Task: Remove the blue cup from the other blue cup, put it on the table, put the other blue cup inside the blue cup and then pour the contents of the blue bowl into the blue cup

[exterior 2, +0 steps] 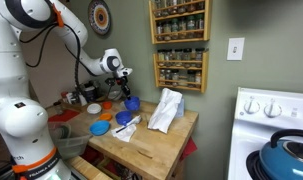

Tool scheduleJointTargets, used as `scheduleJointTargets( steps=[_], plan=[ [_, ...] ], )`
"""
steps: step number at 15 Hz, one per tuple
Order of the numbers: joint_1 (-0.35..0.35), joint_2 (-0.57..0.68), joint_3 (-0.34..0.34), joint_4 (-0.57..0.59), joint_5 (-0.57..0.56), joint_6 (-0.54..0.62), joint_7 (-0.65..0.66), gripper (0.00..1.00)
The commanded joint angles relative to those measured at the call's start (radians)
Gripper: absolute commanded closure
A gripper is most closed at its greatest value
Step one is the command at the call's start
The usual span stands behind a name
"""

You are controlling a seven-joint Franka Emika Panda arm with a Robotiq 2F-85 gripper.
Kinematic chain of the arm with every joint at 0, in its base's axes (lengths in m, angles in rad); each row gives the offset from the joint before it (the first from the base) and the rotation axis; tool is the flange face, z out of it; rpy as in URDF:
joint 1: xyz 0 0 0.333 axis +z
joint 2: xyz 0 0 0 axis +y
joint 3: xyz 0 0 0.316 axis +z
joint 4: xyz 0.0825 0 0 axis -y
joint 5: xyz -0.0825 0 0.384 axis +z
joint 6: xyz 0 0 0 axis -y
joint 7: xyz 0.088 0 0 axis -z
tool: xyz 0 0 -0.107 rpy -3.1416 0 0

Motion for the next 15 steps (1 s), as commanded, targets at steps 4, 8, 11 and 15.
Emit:
scheduleJointTargets(
  steps=[4,8,11,15],
  plan=[
    [0.037,0.143,-0.065,0.073,0.006,0.085,-0.022,0.99],
    [0.060,0.187,-0.087,0.079,0.019,0.120,-0.032,0.99],
    [0.073,0.208,-0.095,0.078,0.035,0.136,-0.043,0.99],
    [0.091,0.202,-0.110,0.079,0.037,0.123,-0.032,0.70]
  ],
)
